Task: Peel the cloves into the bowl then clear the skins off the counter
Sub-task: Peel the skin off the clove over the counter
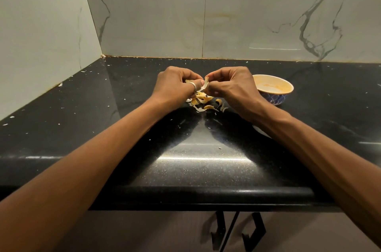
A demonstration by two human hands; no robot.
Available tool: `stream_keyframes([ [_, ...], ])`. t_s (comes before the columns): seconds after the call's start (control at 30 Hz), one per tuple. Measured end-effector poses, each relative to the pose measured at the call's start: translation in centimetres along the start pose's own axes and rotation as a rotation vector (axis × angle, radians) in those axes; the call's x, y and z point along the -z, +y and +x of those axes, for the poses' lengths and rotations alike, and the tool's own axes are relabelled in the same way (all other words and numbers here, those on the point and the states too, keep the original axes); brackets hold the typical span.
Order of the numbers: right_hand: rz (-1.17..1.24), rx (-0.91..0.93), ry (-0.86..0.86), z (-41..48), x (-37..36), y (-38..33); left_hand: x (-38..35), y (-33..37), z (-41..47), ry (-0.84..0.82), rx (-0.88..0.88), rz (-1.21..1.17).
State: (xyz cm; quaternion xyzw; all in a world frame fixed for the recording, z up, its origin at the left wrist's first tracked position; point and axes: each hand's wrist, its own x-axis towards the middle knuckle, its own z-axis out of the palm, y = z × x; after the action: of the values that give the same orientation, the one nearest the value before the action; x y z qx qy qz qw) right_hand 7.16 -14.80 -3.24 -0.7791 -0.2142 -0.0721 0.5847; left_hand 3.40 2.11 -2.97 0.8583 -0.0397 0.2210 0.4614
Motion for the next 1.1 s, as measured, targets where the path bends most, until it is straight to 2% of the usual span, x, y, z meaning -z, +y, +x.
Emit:
stream_keyframes([
  [0.2, -0.095, 0.014, 0.046, -0.06, -0.12, -0.12, -0.22, 0.46, -0.39, -0.039, -0.063, 0.071],
  [0.4, -0.021, -0.036, 0.038, 0.03, -0.11, -0.16, -0.16, 0.52, -0.56, -0.040, -0.112, 0.080],
  [0.83, -0.051, -0.035, 0.044, 0.01, -0.28, -0.12, 0.10, 0.91, -0.87, -0.092, -0.097, 0.058],
  [1.1, -0.212, 0.031, 0.069, -0.25, -0.16, -0.36, -0.02, 0.78, -0.98, -0.083, -0.110, 0.065],
])
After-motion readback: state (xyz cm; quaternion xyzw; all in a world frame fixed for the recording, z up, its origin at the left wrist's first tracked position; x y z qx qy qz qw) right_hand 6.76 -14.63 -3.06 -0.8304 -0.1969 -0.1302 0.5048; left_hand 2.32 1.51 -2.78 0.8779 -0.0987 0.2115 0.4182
